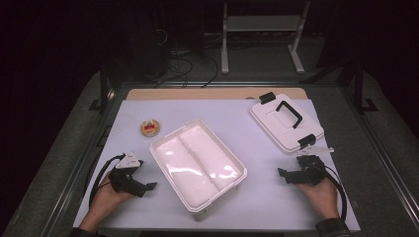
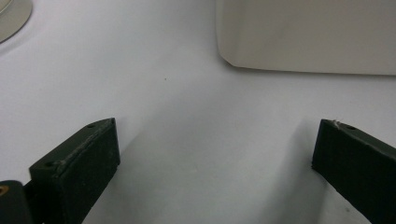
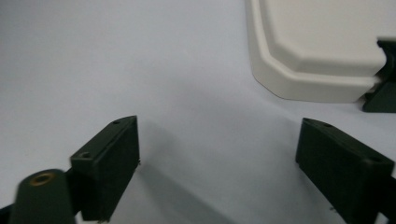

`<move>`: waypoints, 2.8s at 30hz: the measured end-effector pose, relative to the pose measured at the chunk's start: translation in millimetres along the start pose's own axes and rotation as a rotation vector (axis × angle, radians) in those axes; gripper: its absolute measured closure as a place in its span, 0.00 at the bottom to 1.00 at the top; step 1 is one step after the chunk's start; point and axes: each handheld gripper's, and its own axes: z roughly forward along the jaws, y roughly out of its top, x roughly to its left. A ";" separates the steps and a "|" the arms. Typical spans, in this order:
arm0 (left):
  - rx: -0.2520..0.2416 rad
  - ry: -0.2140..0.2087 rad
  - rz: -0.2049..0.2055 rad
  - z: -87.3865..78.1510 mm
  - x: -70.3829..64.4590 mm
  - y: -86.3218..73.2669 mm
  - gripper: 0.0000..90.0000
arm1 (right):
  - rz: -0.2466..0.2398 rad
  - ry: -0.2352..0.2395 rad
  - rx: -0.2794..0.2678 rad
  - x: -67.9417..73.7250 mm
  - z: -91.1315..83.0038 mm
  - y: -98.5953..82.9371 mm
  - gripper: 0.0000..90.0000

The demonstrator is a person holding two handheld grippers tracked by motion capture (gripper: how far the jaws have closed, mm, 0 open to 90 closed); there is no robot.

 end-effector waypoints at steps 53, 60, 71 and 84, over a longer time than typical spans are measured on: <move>-0.147 -0.124 0.059 -10.0 46.8 100.1 1.00 | -0.369 0.541 -0.176 143.2 -52.8 33.8 1.00; -0.156 -0.171 0.064 -6.9 44.8 100.4 1.00 | -0.372 0.525 -0.165 146.2 -48.0 35.8 1.00; -0.155 -0.218 0.082 -10.0 41.0 98.8 1.00 | -0.371 0.505 -0.166 141.8 -48.5 35.9 1.00; -0.131 -0.277 0.120 -13.1 19.7 97.0 1.00 | -0.331 0.462 -0.170 120.2 -53.1 34.3 1.00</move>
